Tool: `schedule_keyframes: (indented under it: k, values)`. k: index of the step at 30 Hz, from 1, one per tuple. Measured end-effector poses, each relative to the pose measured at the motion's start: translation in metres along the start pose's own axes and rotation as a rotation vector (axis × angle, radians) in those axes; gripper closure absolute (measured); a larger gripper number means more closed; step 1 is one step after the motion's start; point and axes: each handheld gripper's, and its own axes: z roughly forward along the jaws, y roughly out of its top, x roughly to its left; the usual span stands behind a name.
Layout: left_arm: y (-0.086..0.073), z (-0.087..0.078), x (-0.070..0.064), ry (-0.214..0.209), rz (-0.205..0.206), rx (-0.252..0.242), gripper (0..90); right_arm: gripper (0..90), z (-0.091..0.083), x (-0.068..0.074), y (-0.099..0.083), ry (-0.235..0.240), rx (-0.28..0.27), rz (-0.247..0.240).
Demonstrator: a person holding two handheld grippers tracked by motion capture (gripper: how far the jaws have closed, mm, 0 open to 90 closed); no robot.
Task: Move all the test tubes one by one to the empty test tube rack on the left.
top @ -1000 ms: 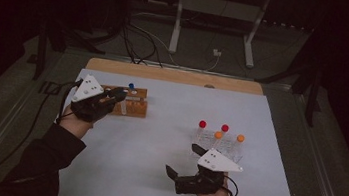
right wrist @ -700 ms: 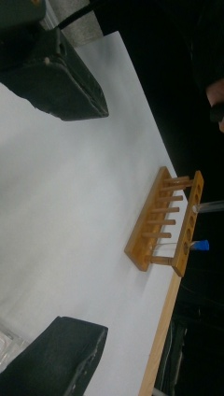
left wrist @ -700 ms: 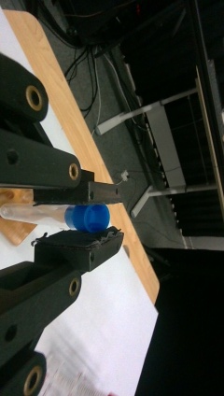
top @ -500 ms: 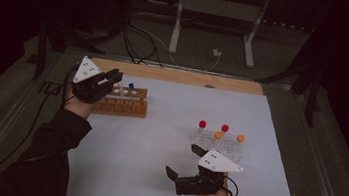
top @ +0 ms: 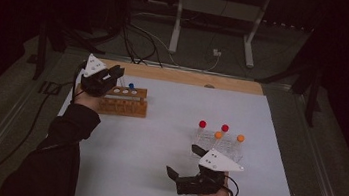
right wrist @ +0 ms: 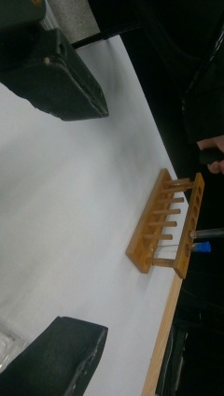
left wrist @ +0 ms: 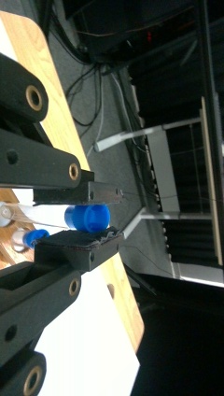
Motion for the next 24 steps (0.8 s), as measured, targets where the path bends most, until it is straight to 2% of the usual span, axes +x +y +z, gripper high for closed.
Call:
schedule_keyframes:
  k: [6, 14, 16, 20, 24]
  values:
    - [-0.014, 0.01, -0.004, 0.001, -0.002, 0.041, 77.7, 0.0, 0.001, -0.001, -0.002, 0.002, 0.012, -0.002]
    - [-0.03, 0.017, -0.005, 0.0, -0.026, 0.087, 77.6, 0.0, 0.001, -0.001, -0.001, 0.017, 0.009, 0.004]
    - [-0.032, 0.02, -0.005, 0.006, -0.012, 0.102, 77.6, 0.0, 0.002, -0.001, -0.001, 0.018, 0.011, 0.003]
    - [-0.035, 0.025, -0.006, 0.006, -0.017, 0.139, 77.5, 0.0, 0.002, -0.001, -0.001, 0.021, 0.012, 0.002]
    - [-0.04, 0.029, -0.005, 0.015, -0.001, 0.166, 77.5, 0.0, 0.002, -0.002, -0.001, 0.023, 0.009, 0.003]
